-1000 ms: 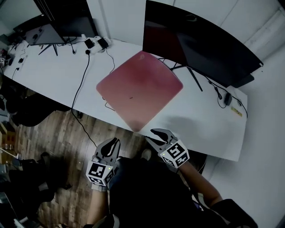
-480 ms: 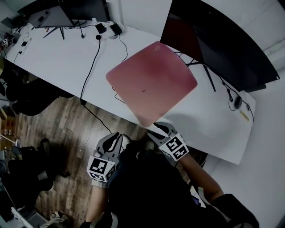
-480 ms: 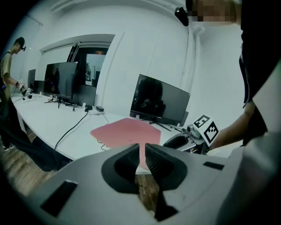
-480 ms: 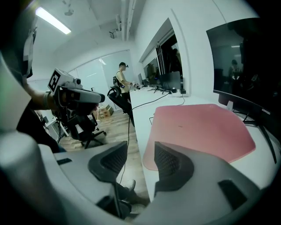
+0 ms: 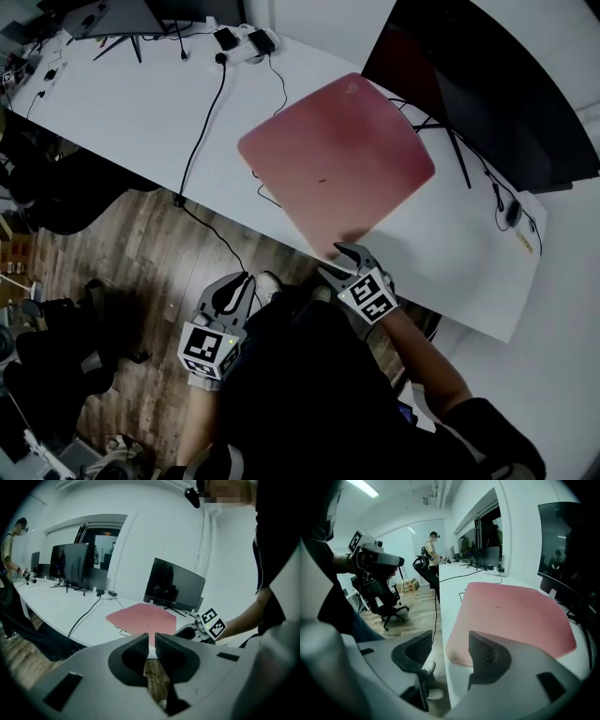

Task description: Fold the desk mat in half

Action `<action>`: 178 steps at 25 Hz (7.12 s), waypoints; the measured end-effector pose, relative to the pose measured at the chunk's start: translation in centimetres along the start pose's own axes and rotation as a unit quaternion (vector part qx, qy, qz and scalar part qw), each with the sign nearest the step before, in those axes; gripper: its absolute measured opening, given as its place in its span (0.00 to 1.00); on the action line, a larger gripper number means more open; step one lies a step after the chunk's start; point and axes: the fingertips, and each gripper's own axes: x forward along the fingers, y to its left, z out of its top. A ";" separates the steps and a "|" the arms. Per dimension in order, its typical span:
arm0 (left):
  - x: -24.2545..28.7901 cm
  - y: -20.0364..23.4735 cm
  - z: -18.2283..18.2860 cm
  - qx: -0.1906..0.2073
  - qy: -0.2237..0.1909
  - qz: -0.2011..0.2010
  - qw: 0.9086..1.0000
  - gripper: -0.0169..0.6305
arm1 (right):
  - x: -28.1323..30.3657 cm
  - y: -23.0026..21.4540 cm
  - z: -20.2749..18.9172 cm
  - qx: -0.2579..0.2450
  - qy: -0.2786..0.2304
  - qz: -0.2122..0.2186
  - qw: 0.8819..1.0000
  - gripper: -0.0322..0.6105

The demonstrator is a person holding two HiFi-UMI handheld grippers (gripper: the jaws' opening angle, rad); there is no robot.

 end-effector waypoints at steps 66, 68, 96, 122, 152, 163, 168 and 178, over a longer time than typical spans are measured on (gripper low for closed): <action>2.1 0.8 -1.4 0.018 0.025 -0.068 0.997 0.14 | -2.5 0.8 2.2 0.059 0.026 0.000 0.998 0.17; 2.5 0.7 -1.6 0.021 0.030 -0.075 0.996 0.16 | -3.0 1.5 2.4 0.062 0.026 0.006 0.998 0.17; 7.9 -2.7 -5.2 0.205 0.141 -0.215 0.944 0.41 | -10.0 8.5 1.9 0.125 0.035 0.039 0.991 0.16; 13.3 -1.7 -3.3 0.229 0.162 -0.236 0.930 0.07 | -10.1 -3.1 6.2 0.063 0.059 -0.064 0.994 0.15; 25.9 4.8 2.9 0.199 0.195 -0.215 0.936 0.08 | -2.0 -22.6 12.2 0.015 0.096 -0.098 0.990 0.15; 30.0 7.1 3.9 0.194 0.206 -0.205 0.937 0.08 | 1.2 -27.5 13.2 0.018 0.095 -0.107 0.990 0.15; 31.6 8.2 4.3 0.190 0.208 -0.198 0.939 0.08 | 2.5 -29.4 13.8 0.010 0.098 -0.107 0.989 0.15; 34.5 10.2 5.3 0.185 0.218 -0.179 0.941 0.08 | 4.9 -32.9 14.6 0.000 0.100 -0.106 0.989 0.15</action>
